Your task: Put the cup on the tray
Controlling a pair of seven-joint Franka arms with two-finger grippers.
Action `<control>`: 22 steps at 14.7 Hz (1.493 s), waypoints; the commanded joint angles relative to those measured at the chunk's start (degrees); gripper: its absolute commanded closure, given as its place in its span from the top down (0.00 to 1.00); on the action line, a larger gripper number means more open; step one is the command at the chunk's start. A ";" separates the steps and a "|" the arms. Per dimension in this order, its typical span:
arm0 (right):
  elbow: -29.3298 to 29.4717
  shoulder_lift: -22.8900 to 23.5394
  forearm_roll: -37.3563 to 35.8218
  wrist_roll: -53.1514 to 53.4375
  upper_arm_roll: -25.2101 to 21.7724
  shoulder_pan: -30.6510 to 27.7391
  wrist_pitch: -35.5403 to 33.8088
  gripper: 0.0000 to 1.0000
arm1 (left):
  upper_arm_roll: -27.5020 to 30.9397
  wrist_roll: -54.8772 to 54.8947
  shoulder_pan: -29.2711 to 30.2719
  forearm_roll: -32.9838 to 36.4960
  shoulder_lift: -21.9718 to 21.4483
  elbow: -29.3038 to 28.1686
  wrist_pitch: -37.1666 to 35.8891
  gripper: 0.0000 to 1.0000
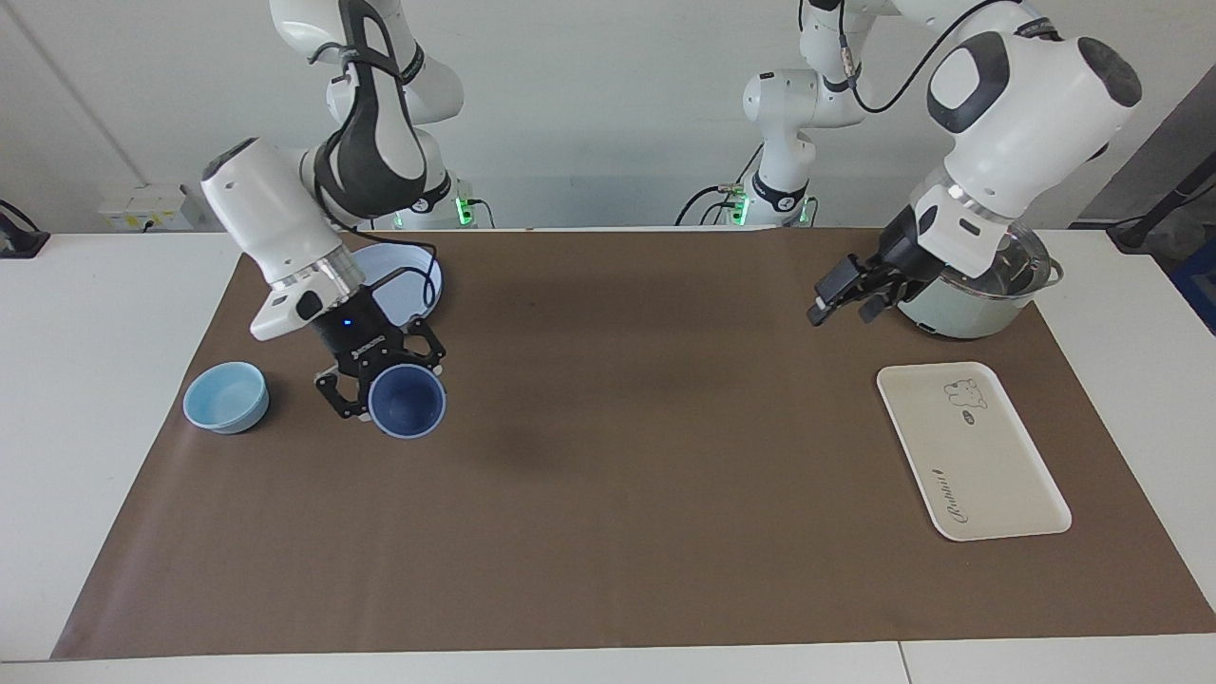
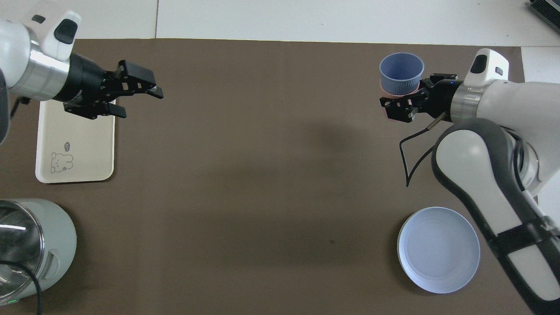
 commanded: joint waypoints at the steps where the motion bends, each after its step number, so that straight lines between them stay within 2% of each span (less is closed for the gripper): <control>1: 2.49 -1.17 -13.44 9.49 0.12 4.04 -5.66 0.00 | 0.71 -13.33 -6.00 -1.20 5.80 6.53 5.39 0.95; 3: 5.75 -0.99 -17.79 13.62 0.12 7.55 -11.90 0.00 | 0.53 -20.46 -9.08 -1.38 6.86 6.80 11.19 0.95; 6: 6.38 -1.17 -18.59 15.58 0.12 10.64 -16.93 0.00 | 0.53 -24.27 -12.60 -4.71 7.74 6.37 16.91 0.90; 8: 6.73 -1.08 -24.01 15.75 0.21 12.83 -18.17 0.00 | 0.36 -23.84 -14.02 -6.38 7.66 5.93 17.45 0.87; 9: 7.34 -0.99 -26.30 15.75 0.29 13.45 -19.04 0.00 | -0.08 -23.83 -14.45 -7.95 7.40 4.97 16.84 0.82; 13: 8.75 -0.55 -30.54 15.75 0.38 14.60 -21.16 0.00 | -1.49 -23.48 -16.56 -8.93 6.17 1.62 17.81 0.78; 19: 11.65 0.77 -31.42 15.75 0.29 15.92 -23.36 0.00 | -1.58 -23.48 -20.17 -10.78 3.09 -4.97 18.86 0.69; 20: 11.65 0.77 -31.42 15.75 0.29 15.92 -23.27 0.00 | -1.58 -23.39 -20.52 -10.78 2.39 -6.19 19.12 0.66; 21: 11.65 0.77 -31.42 15.75 0.29 15.92 -23.36 0.00 | -1.58 -23.39 -21.13 -10.87 2.04 -7.16 19.56 0.59; 22: 11.56 0.77 -31.42 15.75 0.29 15.92 -23.27 0.00 | -1.58 -23.39 -21.31 -10.96 1.94 -7.43 19.74 0.46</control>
